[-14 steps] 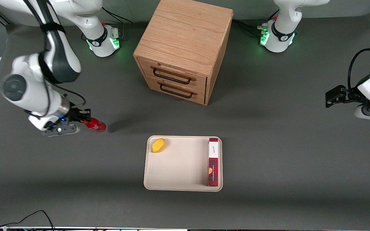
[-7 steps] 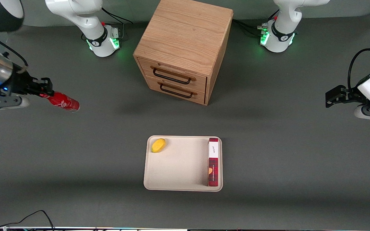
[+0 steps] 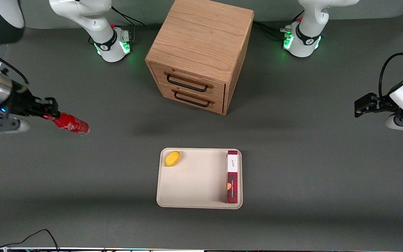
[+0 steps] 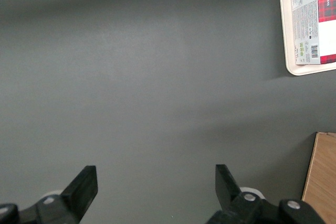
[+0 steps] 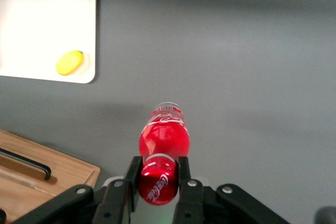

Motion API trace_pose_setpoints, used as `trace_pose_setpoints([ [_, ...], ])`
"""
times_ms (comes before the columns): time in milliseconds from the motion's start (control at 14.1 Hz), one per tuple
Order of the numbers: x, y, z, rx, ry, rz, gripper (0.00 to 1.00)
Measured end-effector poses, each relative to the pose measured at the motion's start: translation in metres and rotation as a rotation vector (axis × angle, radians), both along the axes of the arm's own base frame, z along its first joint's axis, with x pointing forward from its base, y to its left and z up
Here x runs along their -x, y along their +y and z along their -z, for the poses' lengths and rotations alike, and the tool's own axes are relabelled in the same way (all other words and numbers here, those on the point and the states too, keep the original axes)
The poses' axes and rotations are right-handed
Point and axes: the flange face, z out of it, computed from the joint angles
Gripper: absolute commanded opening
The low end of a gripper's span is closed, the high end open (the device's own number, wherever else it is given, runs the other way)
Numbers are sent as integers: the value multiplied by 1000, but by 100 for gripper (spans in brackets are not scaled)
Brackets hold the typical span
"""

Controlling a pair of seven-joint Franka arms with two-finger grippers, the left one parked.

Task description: Place coke bottle on tray

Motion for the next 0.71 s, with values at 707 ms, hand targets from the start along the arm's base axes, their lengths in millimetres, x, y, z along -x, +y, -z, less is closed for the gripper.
trace_pose_setpoints([
  [707, -62, 178, 132, -48, -98, -69, 0],
])
